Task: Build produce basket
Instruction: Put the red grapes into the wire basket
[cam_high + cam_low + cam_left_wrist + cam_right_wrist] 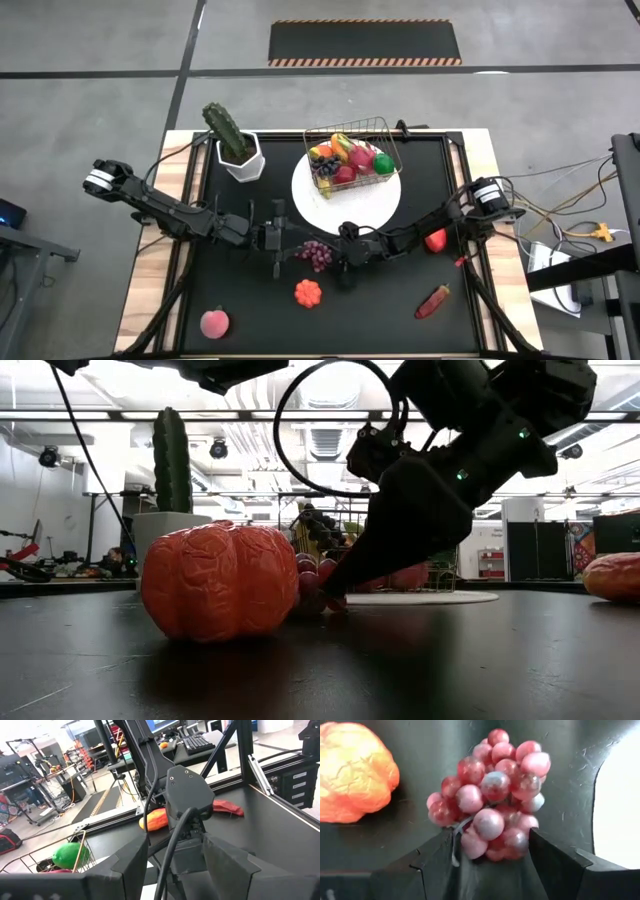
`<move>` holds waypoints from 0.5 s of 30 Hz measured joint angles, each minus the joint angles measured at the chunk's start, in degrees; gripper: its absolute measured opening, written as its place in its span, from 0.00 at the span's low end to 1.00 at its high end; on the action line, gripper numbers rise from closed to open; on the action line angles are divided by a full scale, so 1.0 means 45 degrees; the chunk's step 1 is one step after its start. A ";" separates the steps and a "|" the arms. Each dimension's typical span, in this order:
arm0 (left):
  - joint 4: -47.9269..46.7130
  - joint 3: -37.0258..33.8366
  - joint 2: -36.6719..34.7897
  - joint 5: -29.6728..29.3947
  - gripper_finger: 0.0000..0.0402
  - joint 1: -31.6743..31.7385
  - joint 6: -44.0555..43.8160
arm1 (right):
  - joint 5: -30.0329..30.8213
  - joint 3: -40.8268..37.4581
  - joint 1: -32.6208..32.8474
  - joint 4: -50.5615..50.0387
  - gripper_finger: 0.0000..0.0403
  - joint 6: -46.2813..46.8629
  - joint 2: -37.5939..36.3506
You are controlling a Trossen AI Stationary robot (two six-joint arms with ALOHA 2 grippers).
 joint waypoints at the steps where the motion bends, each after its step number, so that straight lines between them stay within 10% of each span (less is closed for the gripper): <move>1: -0.0004 0.0000 0.0000 0.0001 0.43 0.0000 0.0000 | -0.0005 0.0000 -0.0033 0.0002 0.60 -0.0094 0.0000; 15: -0.0028 0.0000 0.0000 0.0001 0.43 0.0000 0.0001 | -0.0097 0.0000 -0.0258 0.0021 0.24 -0.0220 -0.0024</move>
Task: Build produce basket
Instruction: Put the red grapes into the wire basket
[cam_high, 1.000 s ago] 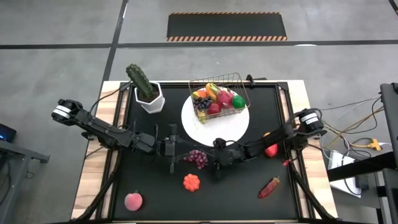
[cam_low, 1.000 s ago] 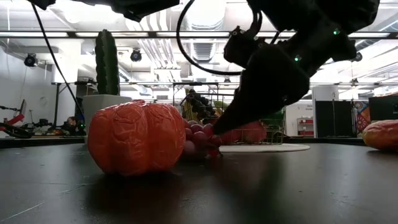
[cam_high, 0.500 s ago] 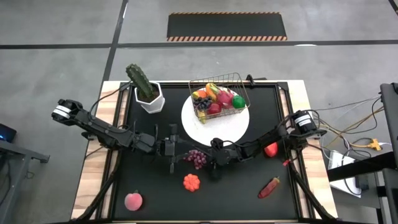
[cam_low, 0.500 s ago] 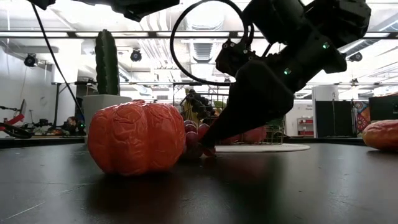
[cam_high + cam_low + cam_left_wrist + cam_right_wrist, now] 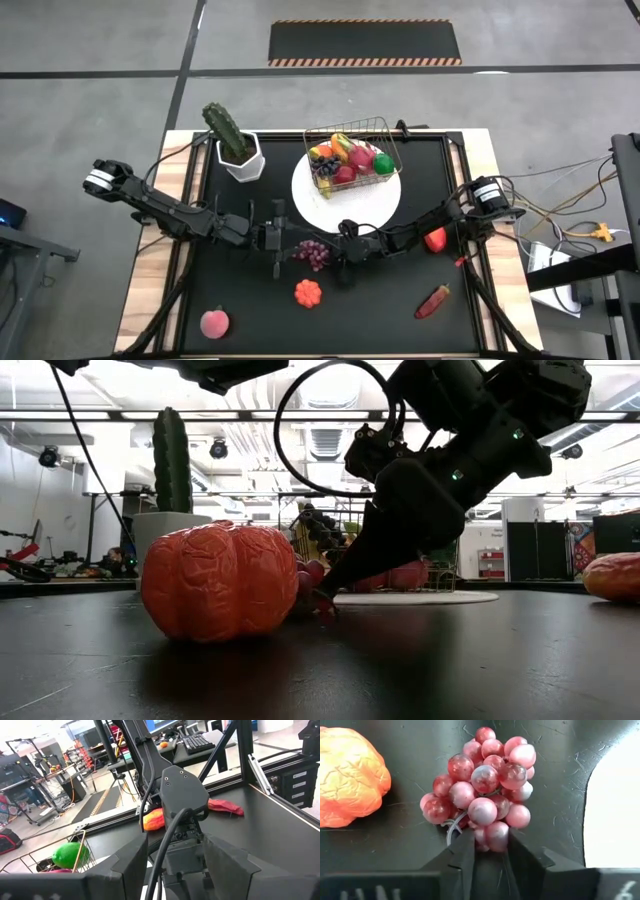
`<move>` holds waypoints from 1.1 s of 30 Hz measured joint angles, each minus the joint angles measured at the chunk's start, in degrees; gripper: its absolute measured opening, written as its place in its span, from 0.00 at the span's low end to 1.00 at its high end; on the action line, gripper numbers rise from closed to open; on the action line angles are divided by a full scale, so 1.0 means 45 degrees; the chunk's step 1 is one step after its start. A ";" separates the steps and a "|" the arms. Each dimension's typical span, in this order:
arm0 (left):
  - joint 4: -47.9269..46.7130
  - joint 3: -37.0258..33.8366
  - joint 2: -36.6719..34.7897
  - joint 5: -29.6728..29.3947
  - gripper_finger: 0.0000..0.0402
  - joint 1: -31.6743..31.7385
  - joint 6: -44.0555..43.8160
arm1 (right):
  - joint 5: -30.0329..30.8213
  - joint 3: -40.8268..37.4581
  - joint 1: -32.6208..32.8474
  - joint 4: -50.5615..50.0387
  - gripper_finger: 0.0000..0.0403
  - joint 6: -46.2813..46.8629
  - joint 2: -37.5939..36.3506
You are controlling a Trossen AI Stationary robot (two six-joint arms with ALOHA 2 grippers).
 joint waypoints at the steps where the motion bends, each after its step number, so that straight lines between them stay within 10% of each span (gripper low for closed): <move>1: 0.0000 0.0000 0.0000 -0.0002 0.43 0.0000 -0.0001 | 0.0000 0.0000 0.0000 0.0000 0.22 -0.0005 0.0000; 33: -0.0228 -0.0049 -0.0662 -0.0554 0.43 -0.0059 -0.0482 | 0.0405 -0.0019 -0.0019 -0.1035 0.16 -0.2019 -0.3857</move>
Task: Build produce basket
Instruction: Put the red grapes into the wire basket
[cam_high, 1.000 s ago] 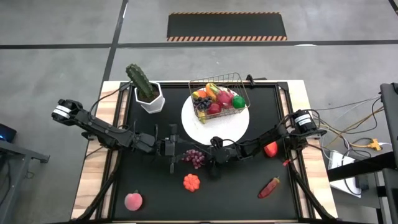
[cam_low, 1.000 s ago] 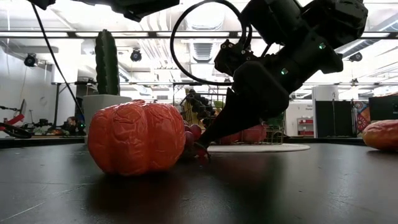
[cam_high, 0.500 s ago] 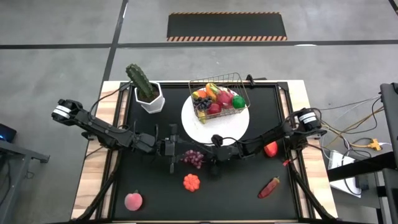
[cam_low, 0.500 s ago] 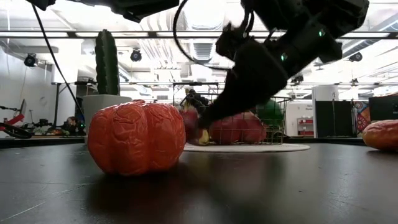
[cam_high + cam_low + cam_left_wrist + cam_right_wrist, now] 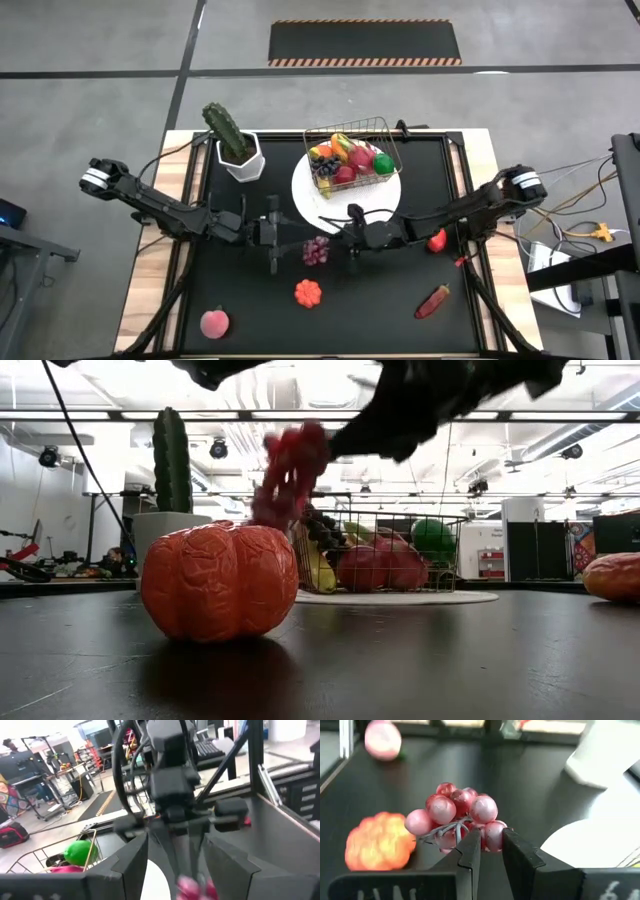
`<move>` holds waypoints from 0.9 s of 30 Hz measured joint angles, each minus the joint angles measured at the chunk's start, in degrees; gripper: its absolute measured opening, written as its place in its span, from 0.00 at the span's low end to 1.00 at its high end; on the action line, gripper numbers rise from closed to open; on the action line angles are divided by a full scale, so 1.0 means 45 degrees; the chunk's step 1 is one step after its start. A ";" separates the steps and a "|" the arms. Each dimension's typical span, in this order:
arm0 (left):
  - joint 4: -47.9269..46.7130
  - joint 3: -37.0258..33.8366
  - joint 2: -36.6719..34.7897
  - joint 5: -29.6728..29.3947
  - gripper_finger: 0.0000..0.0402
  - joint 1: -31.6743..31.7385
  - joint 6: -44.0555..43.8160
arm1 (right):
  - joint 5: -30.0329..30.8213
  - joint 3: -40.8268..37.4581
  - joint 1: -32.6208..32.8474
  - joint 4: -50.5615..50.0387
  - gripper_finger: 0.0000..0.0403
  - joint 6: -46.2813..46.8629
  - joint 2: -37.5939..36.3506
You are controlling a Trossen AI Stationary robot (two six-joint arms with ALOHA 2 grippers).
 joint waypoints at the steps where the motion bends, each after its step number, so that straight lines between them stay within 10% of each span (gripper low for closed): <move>1: -0.0042 -0.0008 -0.0120 -0.0004 0.43 -0.0024 -0.0123 | 0.0193 0.0000 0.0000 -0.0115 0.16 -0.0195 -0.0331; 13: -0.0128 -0.0393 -0.0876 0.0025 0.43 -0.0284 -0.0181 | 0.7035 0.0000 -0.0153 -0.2540 0.16 -0.1027 -0.4344; 27: -0.0136 -0.0393 -0.0790 0.0030 0.43 -0.0281 -0.0161 | 0.7356 0.0000 -0.3094 -0.7370 0.16 0.3511 -0.5072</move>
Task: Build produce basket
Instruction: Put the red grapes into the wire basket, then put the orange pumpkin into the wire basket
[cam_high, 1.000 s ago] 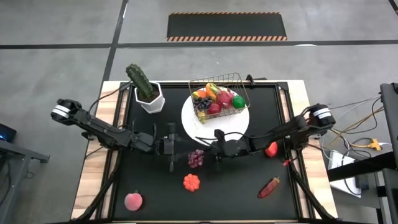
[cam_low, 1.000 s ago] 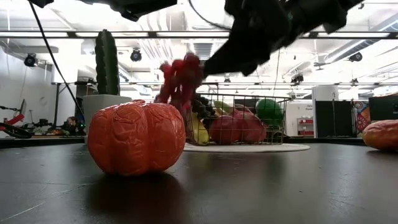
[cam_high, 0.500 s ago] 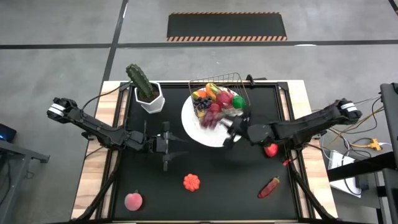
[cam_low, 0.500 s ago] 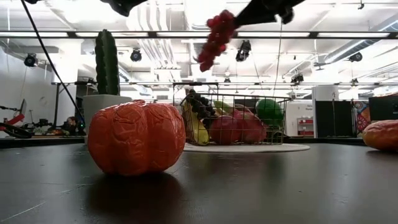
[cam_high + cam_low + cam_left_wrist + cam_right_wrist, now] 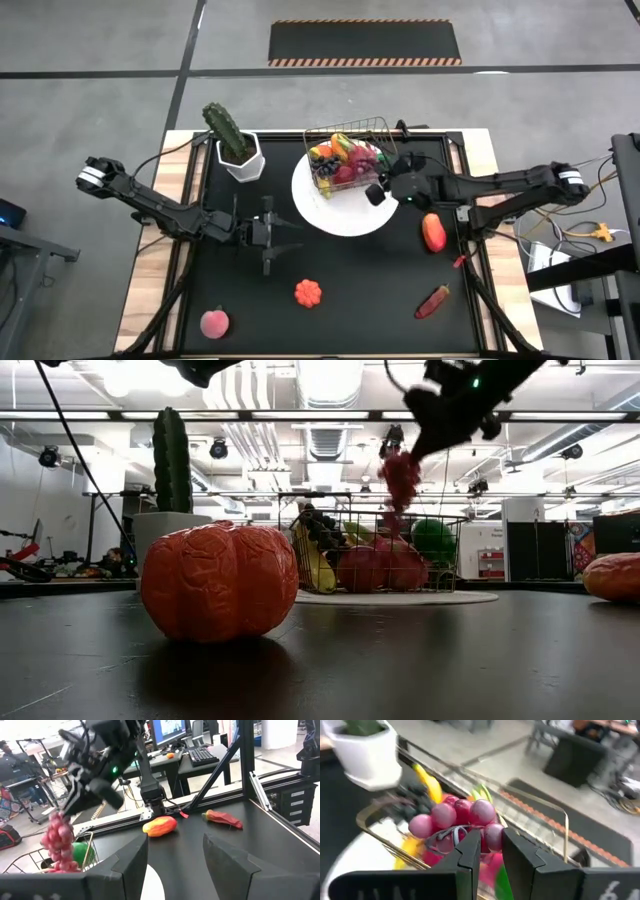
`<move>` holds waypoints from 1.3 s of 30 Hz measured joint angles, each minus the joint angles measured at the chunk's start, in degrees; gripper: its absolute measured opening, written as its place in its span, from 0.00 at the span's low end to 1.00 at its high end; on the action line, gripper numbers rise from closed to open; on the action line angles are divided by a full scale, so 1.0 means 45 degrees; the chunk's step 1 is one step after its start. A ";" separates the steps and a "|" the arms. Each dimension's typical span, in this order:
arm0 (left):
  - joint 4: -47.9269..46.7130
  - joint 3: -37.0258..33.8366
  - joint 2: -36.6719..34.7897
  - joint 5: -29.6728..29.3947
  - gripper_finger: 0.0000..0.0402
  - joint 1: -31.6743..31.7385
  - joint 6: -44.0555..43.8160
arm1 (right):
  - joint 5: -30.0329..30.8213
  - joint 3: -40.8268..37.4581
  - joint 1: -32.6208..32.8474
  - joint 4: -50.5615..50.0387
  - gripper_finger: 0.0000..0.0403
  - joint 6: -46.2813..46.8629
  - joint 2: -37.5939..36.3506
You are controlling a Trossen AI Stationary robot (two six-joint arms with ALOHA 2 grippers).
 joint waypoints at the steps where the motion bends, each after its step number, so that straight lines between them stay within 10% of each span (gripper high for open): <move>1: -0.0004 0.0000 0.0000 0.0000 0.43 0.0000 0.0002 | -0.0006 0.0000 -0.0155 -0.0253 0.16 0.0222 0.0146; 13: -0.0005 0.0000 0.0000 0.0000 0.43 0.0000 0.0005 | 0.0003 0.0000 -0.0828 -0.0404 0.18 0.0451 0.1259; 26: -0.0005 0.0000 0.0000 0.0000 0.43 0.0000 0.0005 | -0.0194 0.0542 -0.0783 -0.0729 0.47 0.0737 0.0973; 36: -0.0421 0.0000 0.0000 0.0002 0.43 0.0000 -0.0007 | -0.8733 0.1211 0.0565 -0.0363 0.49 -0.0756 0.0943; 39: -0.0408 -0.0005 0.0000 0.0000 0.43 0.0000 -0.0010 | -0.9398 0.0713 0.1608 0.0521 0.47 -0.1312 0.1184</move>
